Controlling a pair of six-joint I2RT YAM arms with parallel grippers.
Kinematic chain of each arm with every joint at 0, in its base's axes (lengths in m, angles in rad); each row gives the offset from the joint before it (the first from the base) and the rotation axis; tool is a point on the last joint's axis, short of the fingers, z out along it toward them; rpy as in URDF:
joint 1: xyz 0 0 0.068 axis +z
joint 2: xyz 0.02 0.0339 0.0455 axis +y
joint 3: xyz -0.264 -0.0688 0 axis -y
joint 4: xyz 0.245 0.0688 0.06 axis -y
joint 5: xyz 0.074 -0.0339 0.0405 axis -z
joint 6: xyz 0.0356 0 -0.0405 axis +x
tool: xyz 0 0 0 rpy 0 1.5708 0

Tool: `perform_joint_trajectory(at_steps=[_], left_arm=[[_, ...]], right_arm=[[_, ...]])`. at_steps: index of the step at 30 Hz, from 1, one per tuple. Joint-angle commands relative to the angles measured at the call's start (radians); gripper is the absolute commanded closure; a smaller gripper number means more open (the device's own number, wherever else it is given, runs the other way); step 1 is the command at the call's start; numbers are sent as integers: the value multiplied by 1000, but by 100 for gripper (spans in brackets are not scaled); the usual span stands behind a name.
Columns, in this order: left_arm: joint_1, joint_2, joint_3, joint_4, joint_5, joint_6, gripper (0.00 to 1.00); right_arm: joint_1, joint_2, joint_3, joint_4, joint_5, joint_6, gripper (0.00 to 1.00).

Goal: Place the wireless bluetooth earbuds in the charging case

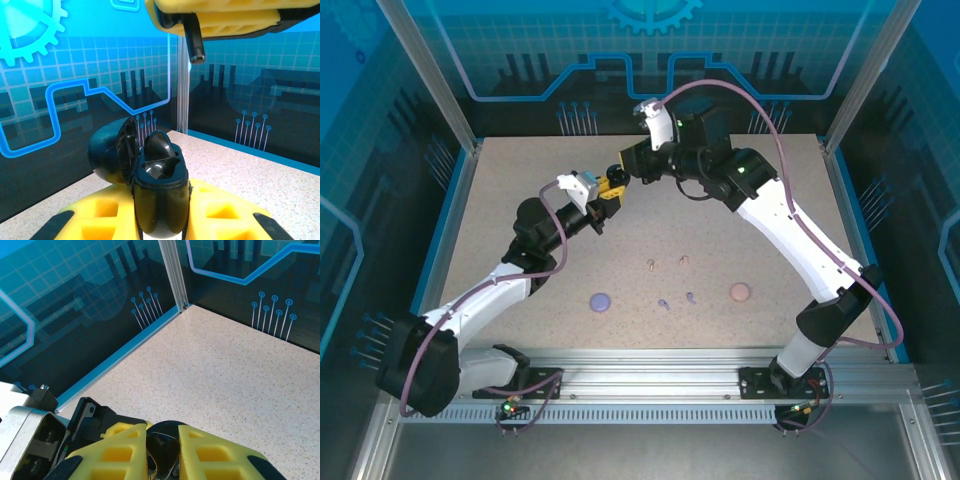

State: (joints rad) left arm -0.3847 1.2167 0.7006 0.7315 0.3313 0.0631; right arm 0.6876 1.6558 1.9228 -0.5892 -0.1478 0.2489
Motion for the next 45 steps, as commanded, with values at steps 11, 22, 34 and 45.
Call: perform_joint_trajectory(at_steps=[11, 22, 34, 45], left_arm=[[-9, -26, 27, 38, 15, 24, 100], [-9, -43, 26, 36, 17, 26, 100], [-11, -39, 19, 31, 22, 21, 100], [-16, -33, 18, 33, 23, 20, 100]], right_arm=[[46, 16, -44, 15, -9, -23, 81], [44, 33, -54, 14, 13, -22, 81], [37, 22, -25, 32, 4, 1, 81], [35, -1, -28, 54, 6, 12, 81]])
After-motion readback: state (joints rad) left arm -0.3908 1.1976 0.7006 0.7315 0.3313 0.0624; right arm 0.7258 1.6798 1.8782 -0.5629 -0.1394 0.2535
